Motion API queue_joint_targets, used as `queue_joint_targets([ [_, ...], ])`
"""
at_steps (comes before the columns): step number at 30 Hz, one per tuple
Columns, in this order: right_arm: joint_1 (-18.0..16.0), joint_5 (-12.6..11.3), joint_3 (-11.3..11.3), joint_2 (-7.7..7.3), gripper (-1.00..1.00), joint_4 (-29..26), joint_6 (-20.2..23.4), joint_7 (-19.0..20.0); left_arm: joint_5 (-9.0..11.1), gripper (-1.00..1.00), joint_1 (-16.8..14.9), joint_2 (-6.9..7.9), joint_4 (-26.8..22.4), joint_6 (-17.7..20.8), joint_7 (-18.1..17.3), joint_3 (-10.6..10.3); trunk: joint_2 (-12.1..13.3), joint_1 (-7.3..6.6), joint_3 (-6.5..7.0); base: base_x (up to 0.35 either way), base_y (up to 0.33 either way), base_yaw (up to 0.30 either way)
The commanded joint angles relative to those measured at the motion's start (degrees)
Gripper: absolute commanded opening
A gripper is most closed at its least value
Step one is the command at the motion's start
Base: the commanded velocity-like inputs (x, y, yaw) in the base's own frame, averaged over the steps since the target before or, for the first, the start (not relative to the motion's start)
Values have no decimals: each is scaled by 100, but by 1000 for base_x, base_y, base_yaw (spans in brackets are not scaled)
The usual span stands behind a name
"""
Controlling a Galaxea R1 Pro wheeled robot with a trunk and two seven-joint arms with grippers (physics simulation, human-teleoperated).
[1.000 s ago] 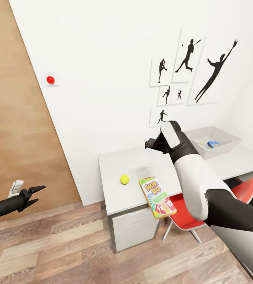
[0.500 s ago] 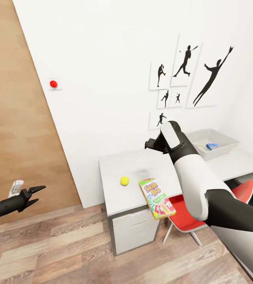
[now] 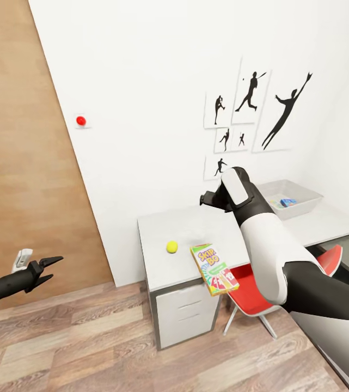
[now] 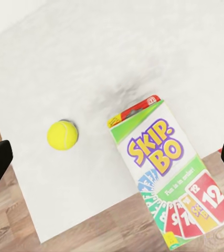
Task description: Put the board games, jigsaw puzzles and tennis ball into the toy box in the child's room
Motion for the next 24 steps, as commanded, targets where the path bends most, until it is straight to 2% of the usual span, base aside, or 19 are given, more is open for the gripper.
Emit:
queue_joint_targets([
  [1,-6,-56,-21,5,100,-4,6,-60,-22,100,-6,-1,1,25,-29,11,-9,3,-1,-15,0,0],
  [17,1,-55,-21,5,100,-4,-3,-59,-27,100,-6,-1,1,25,-29,13,-9,3,152,-1,0,0],
  [24,3,-55,-21,5,100,-4,-8,-59,-30,100,-6,-1,1,28,-29,15,-9,3,218,141,87,0],
])
